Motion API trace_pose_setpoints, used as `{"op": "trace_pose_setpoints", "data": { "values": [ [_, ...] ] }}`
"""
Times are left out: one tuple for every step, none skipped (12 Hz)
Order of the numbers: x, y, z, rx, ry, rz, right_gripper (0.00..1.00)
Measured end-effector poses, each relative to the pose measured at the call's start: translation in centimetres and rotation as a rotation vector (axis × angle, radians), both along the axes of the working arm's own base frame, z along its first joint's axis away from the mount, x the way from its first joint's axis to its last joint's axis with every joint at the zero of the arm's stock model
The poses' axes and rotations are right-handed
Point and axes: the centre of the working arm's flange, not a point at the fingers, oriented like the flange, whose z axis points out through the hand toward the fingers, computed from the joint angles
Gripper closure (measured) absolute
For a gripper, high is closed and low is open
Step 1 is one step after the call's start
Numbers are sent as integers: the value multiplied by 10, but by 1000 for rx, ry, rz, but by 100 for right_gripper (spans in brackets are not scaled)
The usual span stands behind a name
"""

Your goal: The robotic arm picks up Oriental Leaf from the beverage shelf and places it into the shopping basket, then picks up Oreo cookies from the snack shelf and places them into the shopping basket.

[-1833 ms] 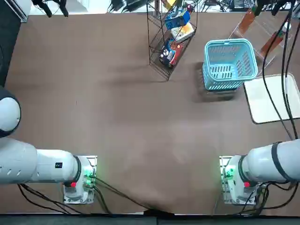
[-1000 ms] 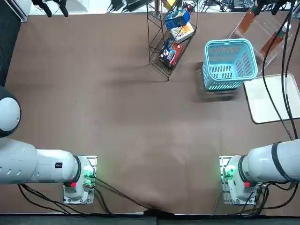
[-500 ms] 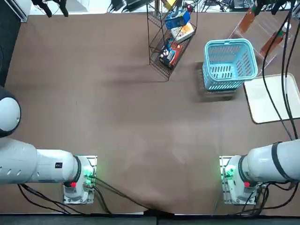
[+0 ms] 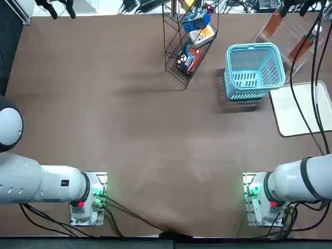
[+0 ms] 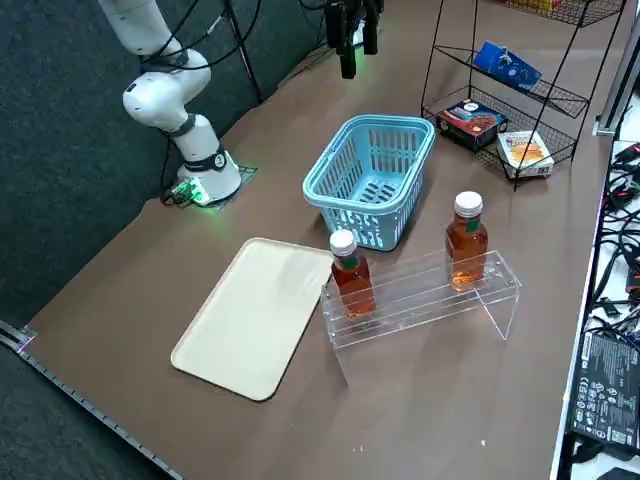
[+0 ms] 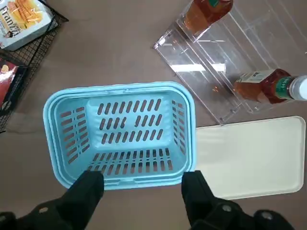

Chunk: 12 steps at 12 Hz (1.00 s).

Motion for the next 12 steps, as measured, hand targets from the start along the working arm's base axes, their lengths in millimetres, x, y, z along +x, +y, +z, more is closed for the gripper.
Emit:
{"op": "trace_pose_setpoints", "data": {
  "values": [
    [0, 1, 0, 0, 0, 1, 0],
    [0, 1, 0, 0, 1, 2, 0],
    [0, 1, 0, 0, 1, 2, 0],
    [0, 0, 0, 0, 1, 0, 0],
    [0, -2, 0, -1, 2, 2, 0],
    [0, -4, 0, -2, 3, 15, 0],
    [0, -9, -1, -3, 4, 26, 0],
    [-1, -27, -2, -4, 9, 60, 0],
    [-2, -40, -3, -2, 12, 82, 0],
    [-3, -55, -4, 0, 14, 103, 0],
    [-5, -69, -5, 3, 16, 127, 0],
    [-6, -83, -6, 5, 18, 153, 0]
  ]
}}
